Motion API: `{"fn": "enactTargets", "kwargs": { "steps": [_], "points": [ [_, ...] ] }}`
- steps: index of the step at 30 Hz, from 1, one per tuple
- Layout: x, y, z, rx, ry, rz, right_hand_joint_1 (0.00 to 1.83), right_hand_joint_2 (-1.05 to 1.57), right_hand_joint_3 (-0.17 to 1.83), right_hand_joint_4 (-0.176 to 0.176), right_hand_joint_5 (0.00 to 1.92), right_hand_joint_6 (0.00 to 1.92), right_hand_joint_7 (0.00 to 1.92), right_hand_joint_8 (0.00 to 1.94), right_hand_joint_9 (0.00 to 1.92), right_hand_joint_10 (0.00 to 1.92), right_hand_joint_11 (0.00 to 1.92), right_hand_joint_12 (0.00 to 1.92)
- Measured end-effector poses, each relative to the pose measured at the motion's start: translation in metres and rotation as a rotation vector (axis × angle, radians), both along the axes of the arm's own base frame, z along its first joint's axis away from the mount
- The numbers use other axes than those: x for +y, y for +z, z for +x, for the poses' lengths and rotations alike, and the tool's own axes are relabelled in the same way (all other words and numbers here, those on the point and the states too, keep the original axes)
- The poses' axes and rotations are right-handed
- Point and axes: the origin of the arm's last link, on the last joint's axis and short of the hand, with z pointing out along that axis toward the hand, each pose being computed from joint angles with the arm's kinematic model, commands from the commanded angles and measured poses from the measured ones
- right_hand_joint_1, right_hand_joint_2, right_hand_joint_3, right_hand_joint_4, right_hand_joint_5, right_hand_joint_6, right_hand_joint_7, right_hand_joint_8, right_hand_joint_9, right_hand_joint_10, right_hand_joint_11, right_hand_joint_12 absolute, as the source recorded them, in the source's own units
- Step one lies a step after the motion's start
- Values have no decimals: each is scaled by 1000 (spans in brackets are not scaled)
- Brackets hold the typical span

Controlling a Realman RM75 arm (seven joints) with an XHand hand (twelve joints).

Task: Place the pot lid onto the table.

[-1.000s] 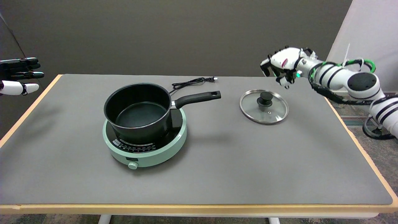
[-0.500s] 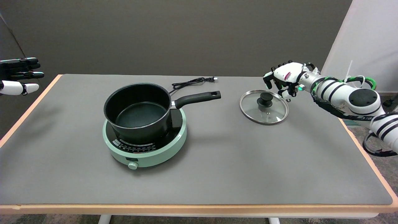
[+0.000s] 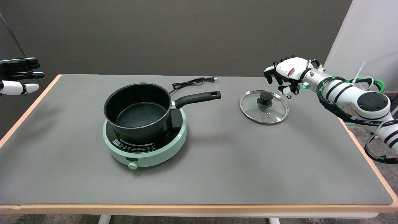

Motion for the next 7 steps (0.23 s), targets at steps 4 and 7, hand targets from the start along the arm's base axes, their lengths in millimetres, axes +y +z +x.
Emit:
{"fn": "enactTargets", "kwargs": {
  "steps": [4,7],
  "points": [
    [6,-5,7,-7,33,8,959,718,850,176,698,755,892,587,890,789,686,1501],
    [12,-8,13,-20,67,5,850,693,943,176,676,642,851,517,845,726,684,1268]
  ]
}}
